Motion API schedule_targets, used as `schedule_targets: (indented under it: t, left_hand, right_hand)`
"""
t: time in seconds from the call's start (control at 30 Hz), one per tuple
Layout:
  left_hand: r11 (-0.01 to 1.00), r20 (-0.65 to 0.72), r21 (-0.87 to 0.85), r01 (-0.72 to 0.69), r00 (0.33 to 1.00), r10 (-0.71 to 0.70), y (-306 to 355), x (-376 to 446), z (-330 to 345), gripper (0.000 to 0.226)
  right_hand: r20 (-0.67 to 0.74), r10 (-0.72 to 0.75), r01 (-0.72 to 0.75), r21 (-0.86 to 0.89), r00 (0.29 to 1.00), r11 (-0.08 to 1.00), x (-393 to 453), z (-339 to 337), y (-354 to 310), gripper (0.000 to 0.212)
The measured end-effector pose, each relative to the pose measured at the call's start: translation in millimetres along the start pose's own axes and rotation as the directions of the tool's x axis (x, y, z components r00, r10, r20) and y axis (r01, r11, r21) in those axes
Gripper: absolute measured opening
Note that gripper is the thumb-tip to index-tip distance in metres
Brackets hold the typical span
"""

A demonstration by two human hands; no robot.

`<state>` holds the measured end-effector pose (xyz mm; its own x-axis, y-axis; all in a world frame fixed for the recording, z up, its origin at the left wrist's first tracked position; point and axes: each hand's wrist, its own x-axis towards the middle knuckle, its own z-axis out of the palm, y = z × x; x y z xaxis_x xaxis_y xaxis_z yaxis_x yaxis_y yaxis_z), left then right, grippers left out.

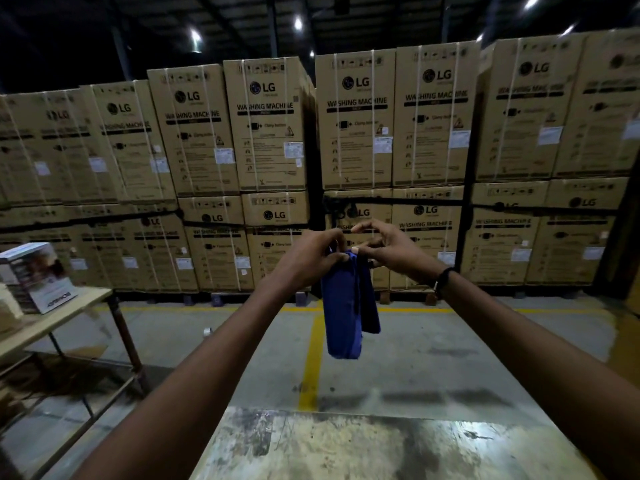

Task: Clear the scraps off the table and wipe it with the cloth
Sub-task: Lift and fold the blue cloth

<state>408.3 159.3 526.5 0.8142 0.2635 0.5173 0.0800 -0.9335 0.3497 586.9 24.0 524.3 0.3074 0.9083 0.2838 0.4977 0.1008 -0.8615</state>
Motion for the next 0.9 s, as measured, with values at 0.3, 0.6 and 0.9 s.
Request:
schedule_targets:
  t: [0.3, 0.6, 0.9]
  left_hand:
    - [0.992, -0.174, -0.11, 0.061, 0.982, -0.079, 5.0, -2.9, 3.1, 0.003]
    - [0.991, -0.239, -0.125, 0.052, 0.968, -0.081, 2.9, -10.8, 0.4, 0.022]
    - [0.922, -0.111, -0.348, 0.168, 0.97, -0.219, -12.0, -32.3, -12.3, 0.018]
  right_hand:
    - [0.002, 0.004, -0.005, 0.202, 1.0, 0.979, -11.0, 6.7, 1.9, 0.062]
    - [-0.1, -0.126, 0.139, 0.141, 0.987, 0.98, -12.7, 24.1, 5.3, 0.052]
    - [-0.164, -0.104, 0.134, 0.182, 0.981, 0.974, -15.2, 26.8, 5.0, 0.052]
